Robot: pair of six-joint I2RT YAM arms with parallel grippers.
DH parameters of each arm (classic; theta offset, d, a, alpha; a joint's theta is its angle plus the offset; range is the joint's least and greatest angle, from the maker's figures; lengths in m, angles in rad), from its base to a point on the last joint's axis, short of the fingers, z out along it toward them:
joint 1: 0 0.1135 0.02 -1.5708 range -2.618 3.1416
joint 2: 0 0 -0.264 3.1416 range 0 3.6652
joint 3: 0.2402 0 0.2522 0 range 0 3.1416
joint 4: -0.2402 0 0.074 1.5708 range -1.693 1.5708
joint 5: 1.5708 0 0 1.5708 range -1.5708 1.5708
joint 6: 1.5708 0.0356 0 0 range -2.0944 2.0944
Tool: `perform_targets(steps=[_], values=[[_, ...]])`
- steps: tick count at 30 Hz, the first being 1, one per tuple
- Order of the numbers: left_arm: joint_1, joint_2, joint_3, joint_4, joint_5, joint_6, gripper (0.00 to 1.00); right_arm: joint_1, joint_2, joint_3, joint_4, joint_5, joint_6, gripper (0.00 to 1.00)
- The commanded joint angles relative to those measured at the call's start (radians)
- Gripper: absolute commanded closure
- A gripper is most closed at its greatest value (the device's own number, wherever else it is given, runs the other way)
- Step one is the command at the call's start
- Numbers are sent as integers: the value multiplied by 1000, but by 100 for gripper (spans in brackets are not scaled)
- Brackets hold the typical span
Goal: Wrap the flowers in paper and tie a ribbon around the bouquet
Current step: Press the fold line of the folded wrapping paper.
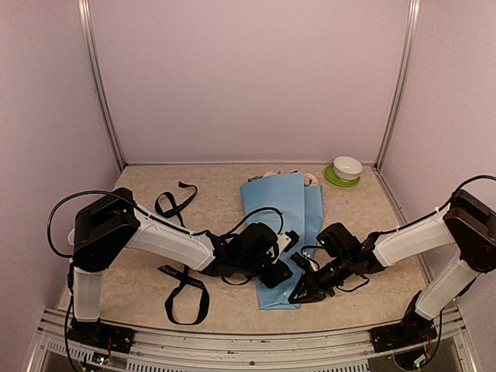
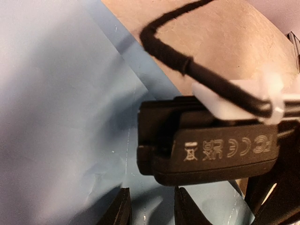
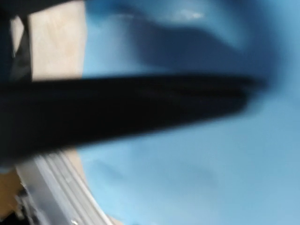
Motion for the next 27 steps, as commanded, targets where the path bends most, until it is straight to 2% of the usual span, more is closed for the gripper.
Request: perform_targets(steps=[1, 8, 13, 20, 27], values=[[5, 18, -50, -61, 17, -8, 69, 8, 29, -42, 56, -28, 3, 100], [73, -78, -110, -60, -33, -19, 66, 9, 3, -73, -31, 20, -47, 100], [116, -137, -135, -74, -51, 22, 61, 5, 32, -97, -11, 24, -55, 100], [202, -131, -155, -187, -182, 23, 62, 7, 26, -96, -17, 29, -59, 100], [241, -272, -169, -207, -321, 1, 61, 7, 21, -82, -33, 34, -68, 100]])
